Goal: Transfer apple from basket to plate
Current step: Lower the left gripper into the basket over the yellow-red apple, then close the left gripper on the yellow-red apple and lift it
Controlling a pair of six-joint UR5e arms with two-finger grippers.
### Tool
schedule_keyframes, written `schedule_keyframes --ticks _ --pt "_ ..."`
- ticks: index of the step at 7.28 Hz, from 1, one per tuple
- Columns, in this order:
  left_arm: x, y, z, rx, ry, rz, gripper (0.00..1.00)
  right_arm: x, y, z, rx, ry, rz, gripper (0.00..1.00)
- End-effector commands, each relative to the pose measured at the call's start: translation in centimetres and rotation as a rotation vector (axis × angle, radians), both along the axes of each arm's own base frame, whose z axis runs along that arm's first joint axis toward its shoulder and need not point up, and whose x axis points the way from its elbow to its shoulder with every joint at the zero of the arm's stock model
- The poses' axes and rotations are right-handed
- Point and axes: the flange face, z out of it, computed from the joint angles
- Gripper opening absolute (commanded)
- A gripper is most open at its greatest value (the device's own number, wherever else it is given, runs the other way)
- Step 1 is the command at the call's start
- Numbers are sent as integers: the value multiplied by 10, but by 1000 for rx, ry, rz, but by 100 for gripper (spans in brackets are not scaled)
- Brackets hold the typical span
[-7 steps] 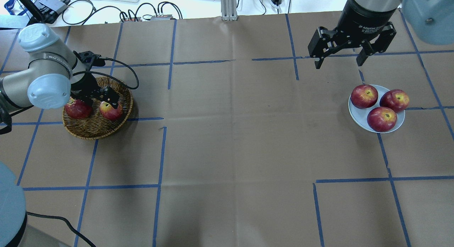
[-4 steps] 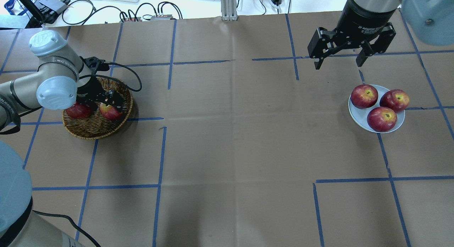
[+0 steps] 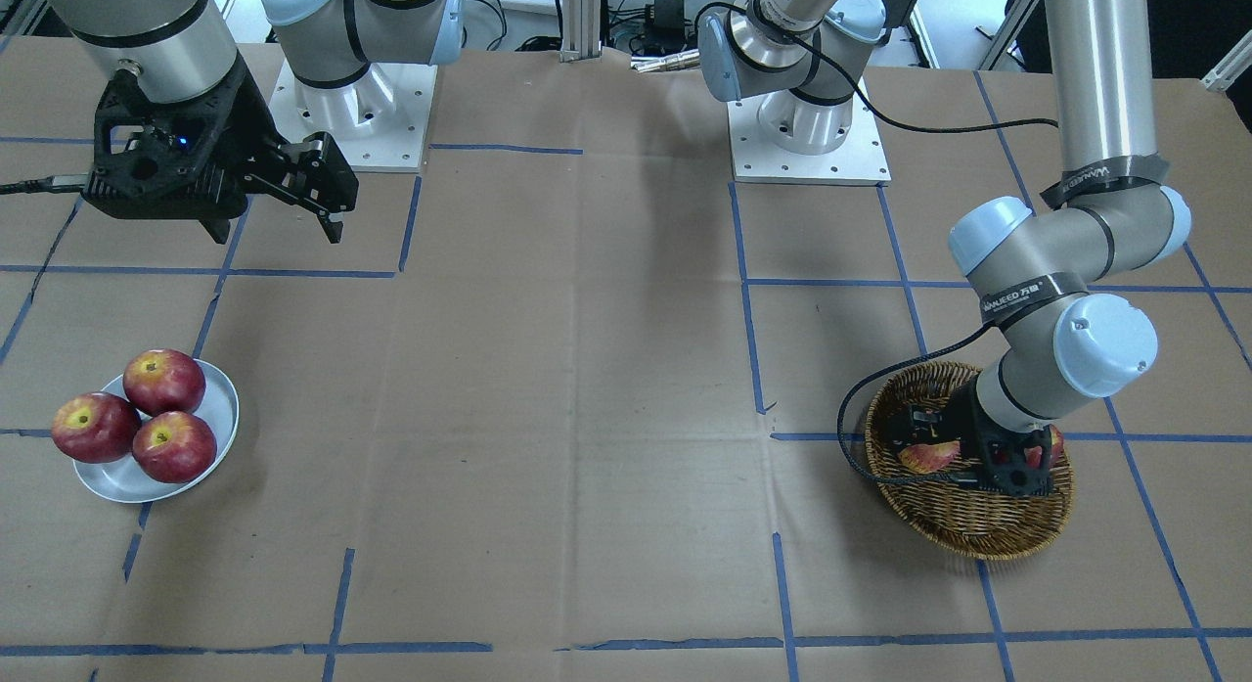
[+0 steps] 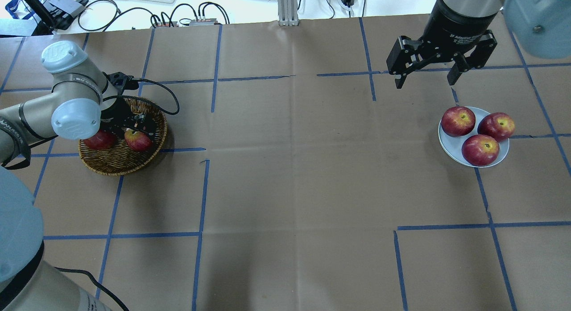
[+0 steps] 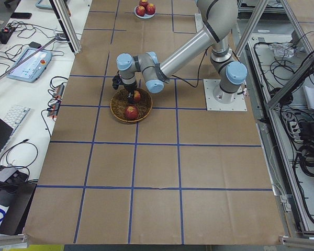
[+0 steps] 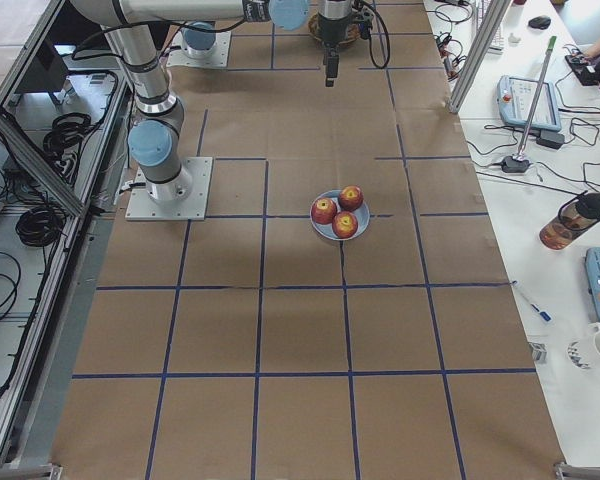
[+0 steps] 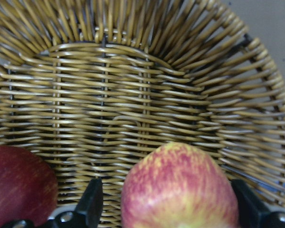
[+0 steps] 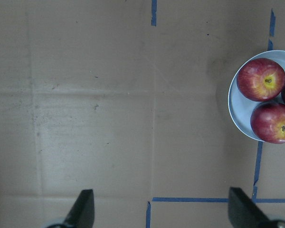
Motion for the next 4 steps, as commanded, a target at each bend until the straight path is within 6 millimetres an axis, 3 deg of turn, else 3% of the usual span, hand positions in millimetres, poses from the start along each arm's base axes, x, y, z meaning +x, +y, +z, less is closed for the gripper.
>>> schedule_keyframes --ticks 1,2,3,4 --pt "-1 -1 -7 8 0 -1 85 -1 -1 -1 2 0 -2 100" --pt "-1 -1 -7 10 -5 -1 65 -1 -1 -1 2 0 0 100" --pt "-3 -2 -2 2 -9 -4 55 -2 -1 -2 4 2 5 100" --pt "-6 -9 12 -14 -17 0 54 -1 -2 0 -1 -1 3 100"
